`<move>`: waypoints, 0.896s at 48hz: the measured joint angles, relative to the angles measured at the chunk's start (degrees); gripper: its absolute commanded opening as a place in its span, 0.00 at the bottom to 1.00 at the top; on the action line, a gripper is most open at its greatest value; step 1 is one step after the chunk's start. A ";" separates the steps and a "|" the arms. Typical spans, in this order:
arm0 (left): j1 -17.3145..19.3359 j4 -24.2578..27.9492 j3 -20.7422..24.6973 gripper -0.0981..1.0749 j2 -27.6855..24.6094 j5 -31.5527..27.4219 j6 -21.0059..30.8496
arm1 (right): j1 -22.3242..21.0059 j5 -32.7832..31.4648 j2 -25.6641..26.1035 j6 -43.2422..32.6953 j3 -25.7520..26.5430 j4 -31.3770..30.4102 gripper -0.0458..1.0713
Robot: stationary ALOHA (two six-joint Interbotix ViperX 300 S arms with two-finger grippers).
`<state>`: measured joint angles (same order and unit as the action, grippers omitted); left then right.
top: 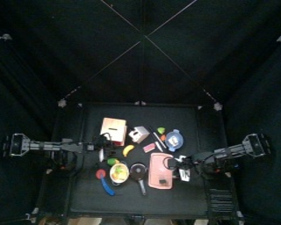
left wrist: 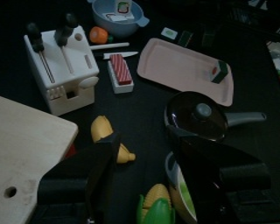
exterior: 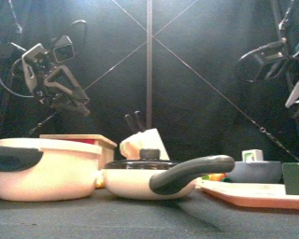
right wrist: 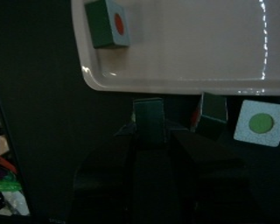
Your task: Place sushi piece to right of plate
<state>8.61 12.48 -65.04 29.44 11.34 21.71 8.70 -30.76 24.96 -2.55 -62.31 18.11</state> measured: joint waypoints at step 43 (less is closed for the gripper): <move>0.00 -0.09 0.00 0.80 0.00 0.00 0.00 | 0.70 1.67 -2.37 -0.09 -0.09 1.14 0.80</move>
<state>8.61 12.39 -65.04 29.44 11.34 21.71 9.40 -29.09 22.59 -2.64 -62.40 19.25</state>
